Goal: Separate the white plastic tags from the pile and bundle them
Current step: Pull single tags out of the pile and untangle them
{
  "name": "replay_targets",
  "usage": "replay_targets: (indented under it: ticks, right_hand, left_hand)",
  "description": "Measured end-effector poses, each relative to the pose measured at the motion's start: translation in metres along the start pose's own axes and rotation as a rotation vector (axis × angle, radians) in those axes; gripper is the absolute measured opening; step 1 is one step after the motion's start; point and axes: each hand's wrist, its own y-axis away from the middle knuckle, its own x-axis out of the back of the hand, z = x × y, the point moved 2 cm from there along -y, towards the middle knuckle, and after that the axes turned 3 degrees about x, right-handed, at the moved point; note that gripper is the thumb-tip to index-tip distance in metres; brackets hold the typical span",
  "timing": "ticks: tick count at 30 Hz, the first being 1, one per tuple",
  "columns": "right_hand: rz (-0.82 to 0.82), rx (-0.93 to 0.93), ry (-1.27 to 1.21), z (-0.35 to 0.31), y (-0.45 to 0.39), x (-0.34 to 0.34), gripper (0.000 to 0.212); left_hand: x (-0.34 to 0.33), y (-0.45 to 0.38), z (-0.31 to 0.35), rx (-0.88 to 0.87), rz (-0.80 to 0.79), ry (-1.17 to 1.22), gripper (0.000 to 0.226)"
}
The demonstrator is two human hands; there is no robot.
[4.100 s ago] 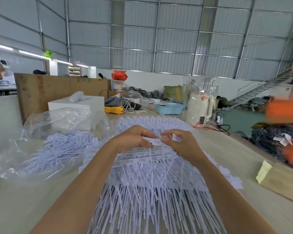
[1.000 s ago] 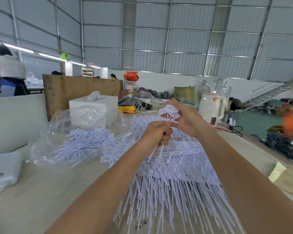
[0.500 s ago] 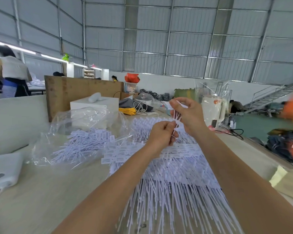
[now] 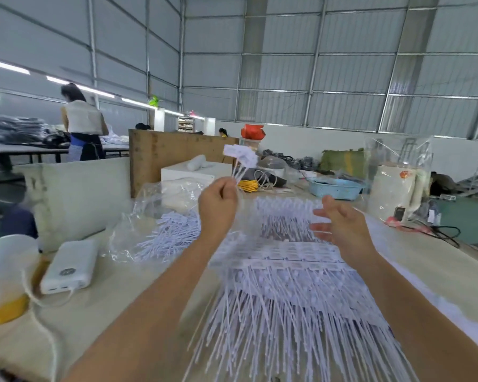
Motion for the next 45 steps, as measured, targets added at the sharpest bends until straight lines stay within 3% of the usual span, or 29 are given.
replay_targets:
  ticks: [3,6,9,11,17,20,23,25,26,27,29,31,33,37,41,43,45]
  right_hand:
    - [0.038,-0.059,0.042,0.014,0.002,0.006,0.030]
    - [0.029,-0.097,0.098,0.024,0.005,0.011,0.030]
    - [0.009,-0.117,0.151,0.032,0.007,0.017,0.021]
    - [-0.005,-0.148,0.186,0.035,0.007,0.021,0.014]
    - [-0.064,-0.215,0.255,0.034,0.005,0.029,0.014]
    - [-0.061,-0.223,0.322,0.028,0.001,0.036,0.011]
    - [0.023,-0.180,0.411,0.023,-0.010,0.056,0.013]
    - [0.088,-0.094,0.610,0.022,-0.017,0.071,0.011]
    - [0.110,-0.059,0.752,0.023,-0.018,0.078,0.013]
    - [0.120,-0.044,0.872,0.025,-0.017,0.085,0.014]
    - [0.077,-0.050,1.052,0.033,-0.013,0.098,0.018]
    - [0.001,-0.067,1.192,0.042,-0.008,0.109,0.023]
    - [-0.068,-0.072,1.275,0.048,-0.006,0.119,0.026]
    - [-0.143,-0.087,1.291,0.046,-0.005,0.134,0.039]
    - [-0.094,-0.038,1.346,0.036,-0.007,0.142,0.039]
    - [-0.001,0.046,1.238,0.025,-0.009,0.142,0.037]
    - [0.095,0.062,0.955,0.011,-0.009,0.143,0.037]
  left_hand:
    - [0.045,-0.031,-0.039,-0.070,0.149,-0.342,0.024]
    - [0.074,-0.050,-0.084,-0.062,-0.053,-0.747,0.021]
    - [0.087,-0.054,-0.118,0.066,-0.313,-1.015,0.023]
    - [0.086,-0.051,-0.125,0.174,-0.370,-1.144,0.019]
    - [0.055,-0.040,-0.094,0.361,-0.416,-1.625,0.038]
    - [0.029,-0.039,-0.057,0.191,-0.259,-1.516,0.049]
    - [-0.009,-0.020,-0.005,-0.374,-0.053,-1.070,0.057]
    - [-0.038,0.004,0.025,-0.736,-0.132,-0.795,0.048]
    - [-0.053,0.018,0.033,-0.792,-0.306,-0.701,0.040]
    - [-0.068,0.032,0.035,-0.744,-0.531,-0.650,0.031]
    - [-0.094,0.058,0.022,-0.478,-0.959,-0.763,0.023]
    - [-0.109,0.077,0.004,-0.320,-1.171,-0.983,0.036]
    - [-0.115,0.085,-0.010,-0.271,-1.213,-1.047,0.040]
    - [-0.113,0.079,-0.007,-0.317,-1.142,-0.905,0.030]
    - [-0.112,0.068,0.020,-0.377,-1.034,-0.795,0.027]
    - [-0.110,0.057,0.038,-0.407,-0.991,-0.752,0.027]
    - [-0.104,0.043,0.055,-0.398,-0.982,-0.687,0.023]
